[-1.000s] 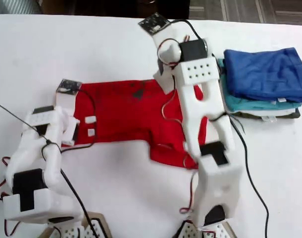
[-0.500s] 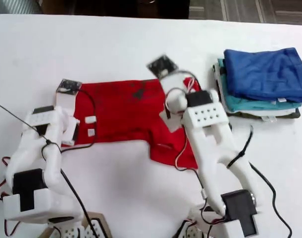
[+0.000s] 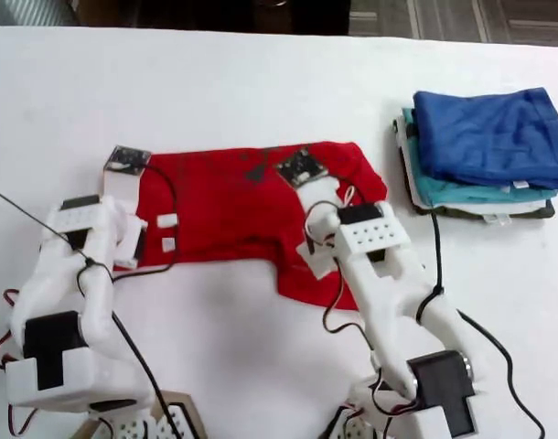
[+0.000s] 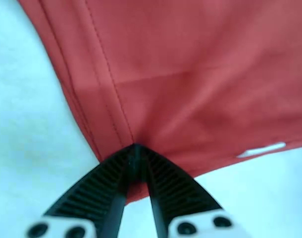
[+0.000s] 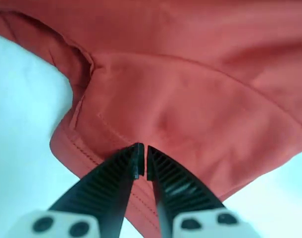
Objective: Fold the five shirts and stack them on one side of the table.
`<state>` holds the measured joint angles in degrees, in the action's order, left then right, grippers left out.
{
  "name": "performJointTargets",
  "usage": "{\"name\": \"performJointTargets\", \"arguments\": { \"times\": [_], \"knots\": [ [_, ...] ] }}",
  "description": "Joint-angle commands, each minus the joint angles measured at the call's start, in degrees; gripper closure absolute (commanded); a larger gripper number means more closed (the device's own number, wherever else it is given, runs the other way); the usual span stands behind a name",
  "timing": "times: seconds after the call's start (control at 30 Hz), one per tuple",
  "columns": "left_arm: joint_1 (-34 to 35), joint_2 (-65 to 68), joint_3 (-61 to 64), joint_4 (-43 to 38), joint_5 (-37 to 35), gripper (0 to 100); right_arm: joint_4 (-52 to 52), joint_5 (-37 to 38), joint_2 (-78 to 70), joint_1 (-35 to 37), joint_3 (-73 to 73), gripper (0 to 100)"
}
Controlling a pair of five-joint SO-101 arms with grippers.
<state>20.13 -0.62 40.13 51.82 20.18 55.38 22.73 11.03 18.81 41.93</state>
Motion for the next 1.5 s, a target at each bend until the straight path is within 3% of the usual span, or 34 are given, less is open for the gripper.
{"name": "performJointTargets", "arguments": {
  "times": [0.0,0.23,0.63,1.13,1.47],
  "knots": [
    [1.1,-1.1,0.0,-1.1,0.5,97,-1.3,-0.4,3.6,1.5,0.3,97.8],
    [1.1,-1.1,0.0,-1.1,0.5,97,-2.3,-0.4,3.4,9.1,0.4,97.8],
    [1.1,-1.1,0.0,-1.1,0.5,97,-3.0,0.0,3.4,4.2,-1.1,97.8],
    [1.1,-1.1,0.0,-1.1,0.5,97,-8.3,0.0,-4.9,8.2,3.2,97.8],
    [1.1,-1.1,0.0,-1.1,0.5,97,-6.7,0.0,0.1,8.4,5.0,97.8]
  ]
}}
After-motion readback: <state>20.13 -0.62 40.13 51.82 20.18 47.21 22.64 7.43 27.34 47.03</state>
